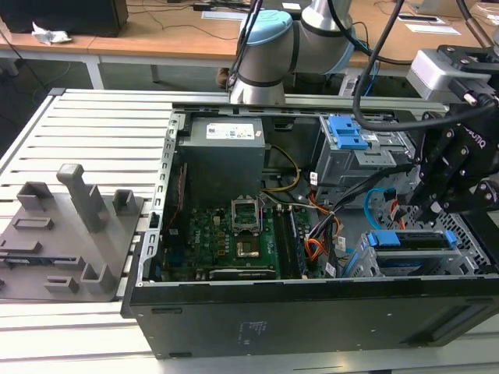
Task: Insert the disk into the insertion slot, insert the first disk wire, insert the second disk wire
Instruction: 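Insert the first disk wire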
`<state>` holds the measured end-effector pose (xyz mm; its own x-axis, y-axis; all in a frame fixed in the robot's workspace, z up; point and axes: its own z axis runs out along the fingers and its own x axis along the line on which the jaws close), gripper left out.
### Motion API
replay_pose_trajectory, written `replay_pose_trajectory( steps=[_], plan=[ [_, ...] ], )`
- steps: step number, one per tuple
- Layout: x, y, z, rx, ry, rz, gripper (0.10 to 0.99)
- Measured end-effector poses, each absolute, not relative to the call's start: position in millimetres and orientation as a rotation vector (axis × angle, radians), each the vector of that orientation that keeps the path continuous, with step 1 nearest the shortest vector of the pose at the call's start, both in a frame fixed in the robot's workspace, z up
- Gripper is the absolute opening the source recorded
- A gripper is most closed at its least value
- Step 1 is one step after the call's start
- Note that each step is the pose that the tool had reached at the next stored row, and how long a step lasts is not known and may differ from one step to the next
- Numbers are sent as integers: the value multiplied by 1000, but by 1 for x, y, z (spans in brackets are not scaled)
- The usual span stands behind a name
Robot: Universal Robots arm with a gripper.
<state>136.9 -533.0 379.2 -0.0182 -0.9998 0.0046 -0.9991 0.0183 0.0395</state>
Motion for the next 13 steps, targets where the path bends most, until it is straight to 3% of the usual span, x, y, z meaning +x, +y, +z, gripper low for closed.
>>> replay_pose_trajectory(
  steps=[13],
  plan=[
    [138, -503, 379, 2179, -2219, -38, 302]
  ],
)
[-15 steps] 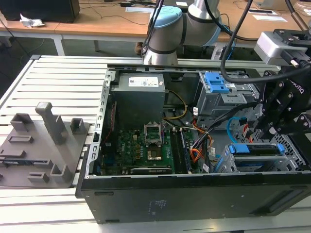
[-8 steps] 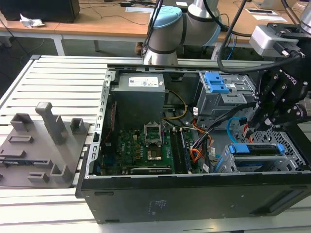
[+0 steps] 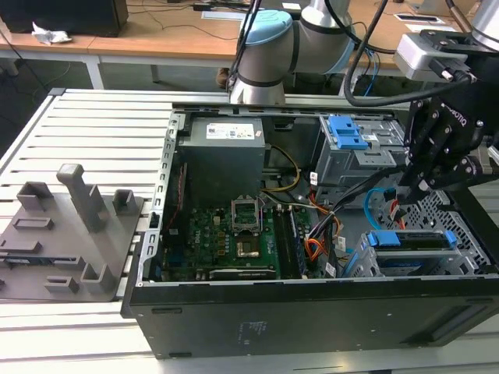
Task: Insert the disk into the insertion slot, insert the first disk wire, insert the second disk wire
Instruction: 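Insert the first disk wire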
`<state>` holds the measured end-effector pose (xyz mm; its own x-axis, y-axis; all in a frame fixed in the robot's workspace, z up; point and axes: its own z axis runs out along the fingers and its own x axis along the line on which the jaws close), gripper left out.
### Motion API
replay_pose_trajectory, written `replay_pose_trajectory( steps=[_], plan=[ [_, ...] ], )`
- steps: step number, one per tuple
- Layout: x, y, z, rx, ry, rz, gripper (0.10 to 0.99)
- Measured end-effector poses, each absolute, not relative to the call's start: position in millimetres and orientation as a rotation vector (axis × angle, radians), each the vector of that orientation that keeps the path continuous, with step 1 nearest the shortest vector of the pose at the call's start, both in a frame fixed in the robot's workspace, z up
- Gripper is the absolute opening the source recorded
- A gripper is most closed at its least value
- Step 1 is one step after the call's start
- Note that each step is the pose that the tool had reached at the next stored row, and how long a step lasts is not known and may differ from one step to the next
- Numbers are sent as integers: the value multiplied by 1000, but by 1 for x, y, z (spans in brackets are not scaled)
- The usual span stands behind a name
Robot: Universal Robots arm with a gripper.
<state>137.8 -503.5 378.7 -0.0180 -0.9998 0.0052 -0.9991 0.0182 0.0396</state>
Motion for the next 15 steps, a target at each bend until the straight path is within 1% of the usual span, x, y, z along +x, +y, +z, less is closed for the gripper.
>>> replay_pose_trajectory(
  steps=[15],
  plan=[
    [149, -490, 360, 2176, -2217, -42, 302]
  ],
)
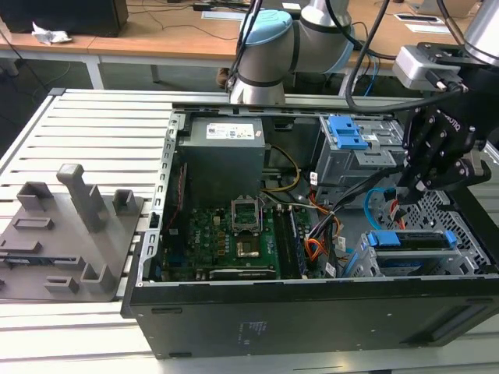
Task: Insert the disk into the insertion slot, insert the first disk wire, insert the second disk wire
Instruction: 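Insert the first disk wire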
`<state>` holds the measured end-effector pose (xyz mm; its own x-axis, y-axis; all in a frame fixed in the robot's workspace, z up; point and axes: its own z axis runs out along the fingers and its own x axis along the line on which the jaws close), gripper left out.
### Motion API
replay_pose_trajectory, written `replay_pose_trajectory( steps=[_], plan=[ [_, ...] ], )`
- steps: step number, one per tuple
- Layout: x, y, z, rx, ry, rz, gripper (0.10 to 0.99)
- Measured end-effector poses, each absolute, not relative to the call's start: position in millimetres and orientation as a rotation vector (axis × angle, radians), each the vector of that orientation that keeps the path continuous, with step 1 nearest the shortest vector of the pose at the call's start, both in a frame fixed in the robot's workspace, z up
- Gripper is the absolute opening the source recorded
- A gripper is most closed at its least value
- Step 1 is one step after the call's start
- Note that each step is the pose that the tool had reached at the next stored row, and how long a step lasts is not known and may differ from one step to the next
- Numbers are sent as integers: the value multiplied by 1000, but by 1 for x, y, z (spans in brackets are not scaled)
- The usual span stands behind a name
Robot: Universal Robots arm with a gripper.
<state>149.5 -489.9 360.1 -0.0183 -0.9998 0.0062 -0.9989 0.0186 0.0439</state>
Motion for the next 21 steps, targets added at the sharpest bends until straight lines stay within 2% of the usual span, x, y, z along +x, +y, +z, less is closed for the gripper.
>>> replay_pose_trajectory(
  steps=[9, 11, 21],
  plan=[
    [150, -490, 354, 2173, -2213, -35, 286],
    [150, -490, 354, 2173, -2213, -35, 161],
    [156, -490, 354, 2173, -2213, -35, 157]
  ],
)
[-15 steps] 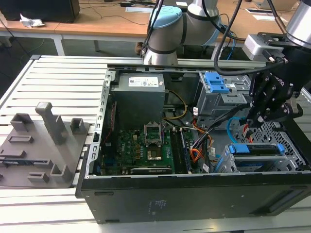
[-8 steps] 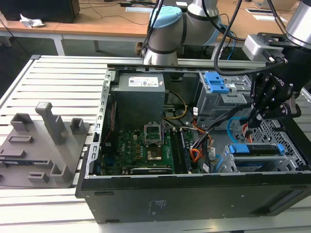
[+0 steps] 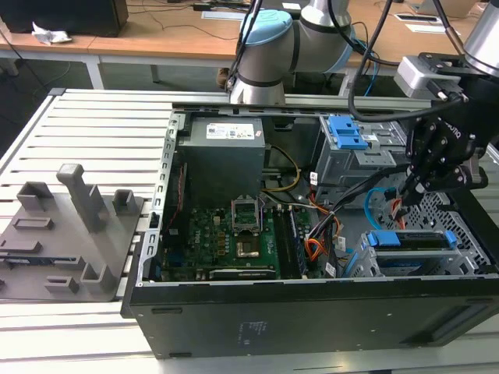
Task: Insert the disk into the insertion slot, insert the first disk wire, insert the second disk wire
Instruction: 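Insert the first disk wire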
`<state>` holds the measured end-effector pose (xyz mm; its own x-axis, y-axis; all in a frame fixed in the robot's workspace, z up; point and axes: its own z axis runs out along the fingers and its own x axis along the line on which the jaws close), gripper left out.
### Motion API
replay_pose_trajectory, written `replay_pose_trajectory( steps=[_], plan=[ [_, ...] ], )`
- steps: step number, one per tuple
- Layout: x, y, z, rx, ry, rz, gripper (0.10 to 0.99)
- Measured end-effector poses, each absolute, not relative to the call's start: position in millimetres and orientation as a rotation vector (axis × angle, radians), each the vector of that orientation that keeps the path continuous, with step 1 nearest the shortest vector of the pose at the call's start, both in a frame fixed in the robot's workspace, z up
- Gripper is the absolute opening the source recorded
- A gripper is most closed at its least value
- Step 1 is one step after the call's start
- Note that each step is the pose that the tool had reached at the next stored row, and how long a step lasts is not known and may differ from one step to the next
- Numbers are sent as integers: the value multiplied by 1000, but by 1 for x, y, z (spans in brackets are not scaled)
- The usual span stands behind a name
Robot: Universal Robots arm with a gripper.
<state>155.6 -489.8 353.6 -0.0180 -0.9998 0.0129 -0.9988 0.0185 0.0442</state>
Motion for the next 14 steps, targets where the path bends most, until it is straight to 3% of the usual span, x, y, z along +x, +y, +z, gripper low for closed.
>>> replay_pose_trajectory(
  steps=[14],
  plan=[
    [156, -513, 353, 2173, -2213, -35, 157]
  ],
)
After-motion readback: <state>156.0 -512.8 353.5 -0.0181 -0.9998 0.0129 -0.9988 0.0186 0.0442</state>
